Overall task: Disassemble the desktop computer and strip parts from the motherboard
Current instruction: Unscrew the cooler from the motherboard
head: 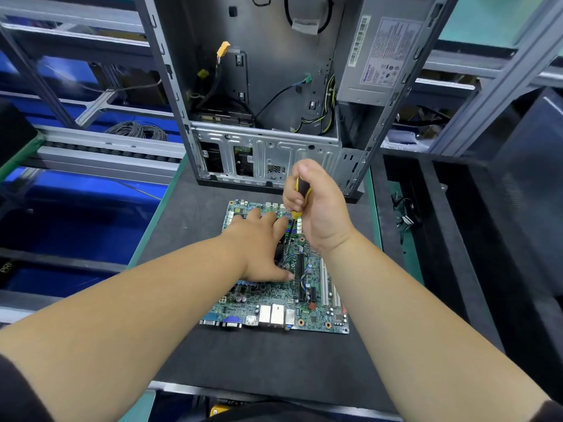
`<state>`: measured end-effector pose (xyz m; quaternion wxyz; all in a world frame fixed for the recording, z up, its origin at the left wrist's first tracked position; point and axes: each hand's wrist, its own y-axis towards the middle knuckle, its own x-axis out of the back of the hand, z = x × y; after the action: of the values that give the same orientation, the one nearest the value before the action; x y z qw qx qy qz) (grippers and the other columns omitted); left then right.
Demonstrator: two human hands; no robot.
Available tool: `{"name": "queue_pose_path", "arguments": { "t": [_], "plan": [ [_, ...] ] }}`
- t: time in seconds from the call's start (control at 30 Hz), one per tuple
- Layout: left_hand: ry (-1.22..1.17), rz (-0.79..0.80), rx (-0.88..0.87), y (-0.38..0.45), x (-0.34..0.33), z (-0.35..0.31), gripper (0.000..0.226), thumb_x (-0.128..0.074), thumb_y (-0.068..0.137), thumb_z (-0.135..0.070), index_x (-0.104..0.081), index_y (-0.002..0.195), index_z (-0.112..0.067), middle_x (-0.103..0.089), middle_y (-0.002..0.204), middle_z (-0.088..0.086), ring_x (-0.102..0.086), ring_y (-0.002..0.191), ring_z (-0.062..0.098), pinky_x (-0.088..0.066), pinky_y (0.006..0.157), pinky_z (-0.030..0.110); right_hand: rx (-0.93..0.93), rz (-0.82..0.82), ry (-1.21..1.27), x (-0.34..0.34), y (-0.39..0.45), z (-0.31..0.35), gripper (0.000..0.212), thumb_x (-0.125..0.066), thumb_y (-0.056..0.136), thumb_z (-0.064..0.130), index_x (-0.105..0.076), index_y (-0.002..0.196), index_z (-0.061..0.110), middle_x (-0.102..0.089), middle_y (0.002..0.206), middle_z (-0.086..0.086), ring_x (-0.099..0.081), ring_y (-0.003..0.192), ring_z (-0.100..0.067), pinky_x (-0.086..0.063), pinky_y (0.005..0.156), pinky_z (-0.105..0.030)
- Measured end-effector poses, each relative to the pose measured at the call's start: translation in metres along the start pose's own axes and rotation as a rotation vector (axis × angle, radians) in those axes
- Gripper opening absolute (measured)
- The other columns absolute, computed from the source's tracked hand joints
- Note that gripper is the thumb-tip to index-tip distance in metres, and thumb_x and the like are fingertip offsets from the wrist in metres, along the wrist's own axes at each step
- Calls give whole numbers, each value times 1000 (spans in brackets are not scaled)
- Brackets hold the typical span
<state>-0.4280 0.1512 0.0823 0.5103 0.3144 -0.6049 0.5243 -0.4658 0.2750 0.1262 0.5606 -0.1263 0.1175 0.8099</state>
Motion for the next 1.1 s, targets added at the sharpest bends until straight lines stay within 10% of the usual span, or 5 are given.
{"name": "queue_pose_path", "arguments": {
  "t": [0.2, 0.5, 0.77, 1.1],
  "plan": [
    [-3, 10, -10, 0, -2, 1, 112, -43, 66, -87, -9, 150, -21, -30, 142, 5, -30, 129, 34, -38, 100, 52, 37, -200, -65, 7, -12, -2, 25, -53, 99, 32, -58, 82, 14, -65, 75, 1, -63, 72, -16, -47, 68, -26],
    [-20, 5, -2, 0, 0, 0, 104, -47, 64, -86, -20, 140, -20, -36, 133, 6, -33, 124, 33, -40, 97, 52, 65, -148, 47, -7, -11, -10, 40, -38, 98, 42, -54, 78, 11, -40, 55, 4, -34, 54, -12, -32, 57, -23],
    [-1, -4, 1, 0, -1, 0, 106, -44, 66, -86, -16, 144, -20, -33, 138, 6, -31, 127, 34, -38, 98, 52, 87, -116, -136, 0, -10, -8, 22, -55, 93, 36, -53, 78, 20, -60, 74, 4, -57, 70, -14, -46, 65, -22],
    [-20, 29, -15, 0, 3, 1, 106, -46, 66, -86, -17, 144, -20, -36, 133, 6, -34, 124, 32, -39, 95, 51, -32, 245, 9, 6, 12, 6, 27, -34, 84, 21, -41, 59, 12, -27, 41, 5, -15, 42, -10, -11, 47, -27]
  ]
}}
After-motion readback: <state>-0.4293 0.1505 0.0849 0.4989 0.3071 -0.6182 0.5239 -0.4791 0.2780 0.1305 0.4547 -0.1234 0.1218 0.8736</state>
